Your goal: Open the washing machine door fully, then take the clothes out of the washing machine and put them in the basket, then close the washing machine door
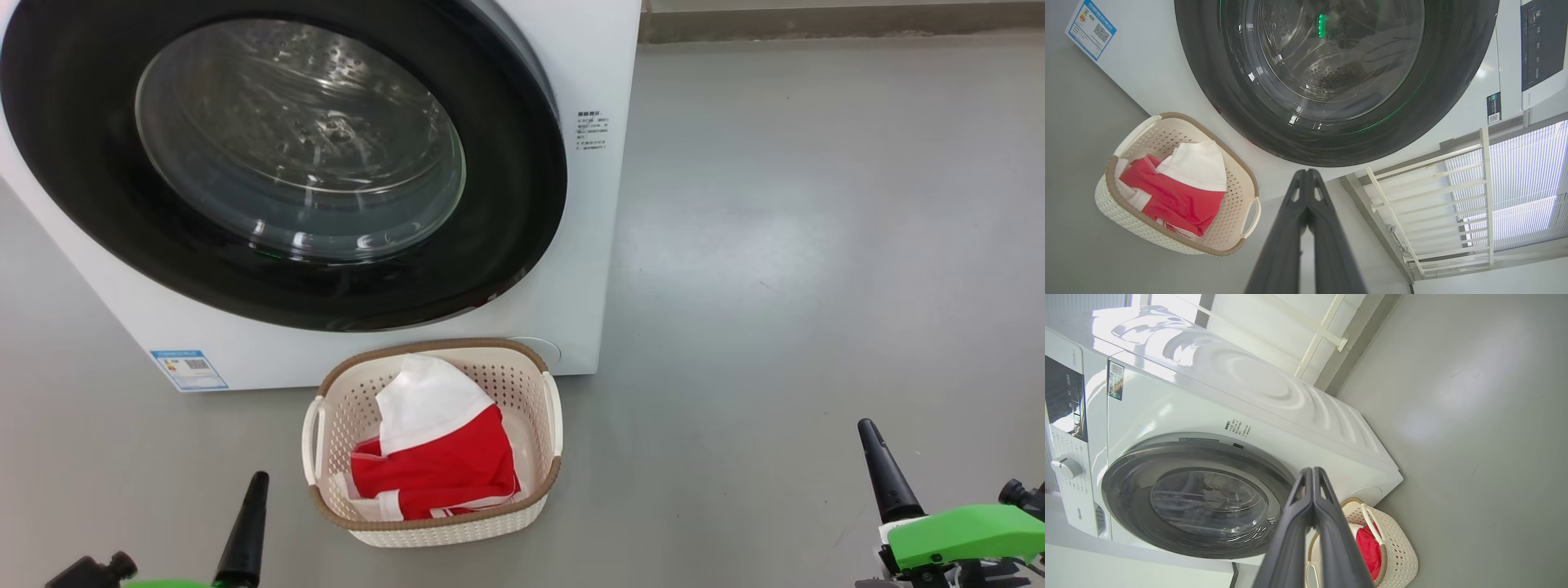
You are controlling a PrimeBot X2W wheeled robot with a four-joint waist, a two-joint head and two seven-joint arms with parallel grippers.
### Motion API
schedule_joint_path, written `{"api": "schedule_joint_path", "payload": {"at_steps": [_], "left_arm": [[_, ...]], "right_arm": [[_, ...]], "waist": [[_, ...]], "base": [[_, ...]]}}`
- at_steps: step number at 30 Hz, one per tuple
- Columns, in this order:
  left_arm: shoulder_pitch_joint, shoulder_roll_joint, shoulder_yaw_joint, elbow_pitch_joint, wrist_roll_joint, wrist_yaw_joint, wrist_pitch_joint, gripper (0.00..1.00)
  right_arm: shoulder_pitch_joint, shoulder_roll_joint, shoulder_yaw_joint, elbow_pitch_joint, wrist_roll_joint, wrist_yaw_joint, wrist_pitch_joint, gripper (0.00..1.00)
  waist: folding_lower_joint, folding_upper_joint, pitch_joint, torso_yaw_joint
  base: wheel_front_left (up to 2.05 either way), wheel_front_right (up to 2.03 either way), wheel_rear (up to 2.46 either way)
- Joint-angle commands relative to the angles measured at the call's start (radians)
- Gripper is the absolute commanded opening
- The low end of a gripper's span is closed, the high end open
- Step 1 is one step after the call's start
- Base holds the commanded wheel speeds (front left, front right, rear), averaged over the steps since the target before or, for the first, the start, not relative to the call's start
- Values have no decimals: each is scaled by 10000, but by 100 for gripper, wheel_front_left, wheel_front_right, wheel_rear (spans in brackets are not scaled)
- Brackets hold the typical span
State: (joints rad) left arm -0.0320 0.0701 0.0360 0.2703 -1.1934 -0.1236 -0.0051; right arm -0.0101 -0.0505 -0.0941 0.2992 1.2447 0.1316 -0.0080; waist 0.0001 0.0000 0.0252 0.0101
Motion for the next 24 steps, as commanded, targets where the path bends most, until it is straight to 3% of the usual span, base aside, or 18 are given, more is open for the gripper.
{"api": "schedule_joint_path", "payload": {"at_steps": [1, 24], "left_arm": [[-511, 45, 320, -213, -293, -50, 67, 0], [-685, -54, 538, -211, -2662, -63, 691, 0]], "right_arm": [[-567, -60, 30, -317, 246, -7, 101, 0], [-840, -44, -86, -432, 2303, -8, 751, 0]], "waist": [[0, 0, -9, -4], [0, 0, -147, -62]], "base": [[0, 0, 0], [0, 0, 0]]}}
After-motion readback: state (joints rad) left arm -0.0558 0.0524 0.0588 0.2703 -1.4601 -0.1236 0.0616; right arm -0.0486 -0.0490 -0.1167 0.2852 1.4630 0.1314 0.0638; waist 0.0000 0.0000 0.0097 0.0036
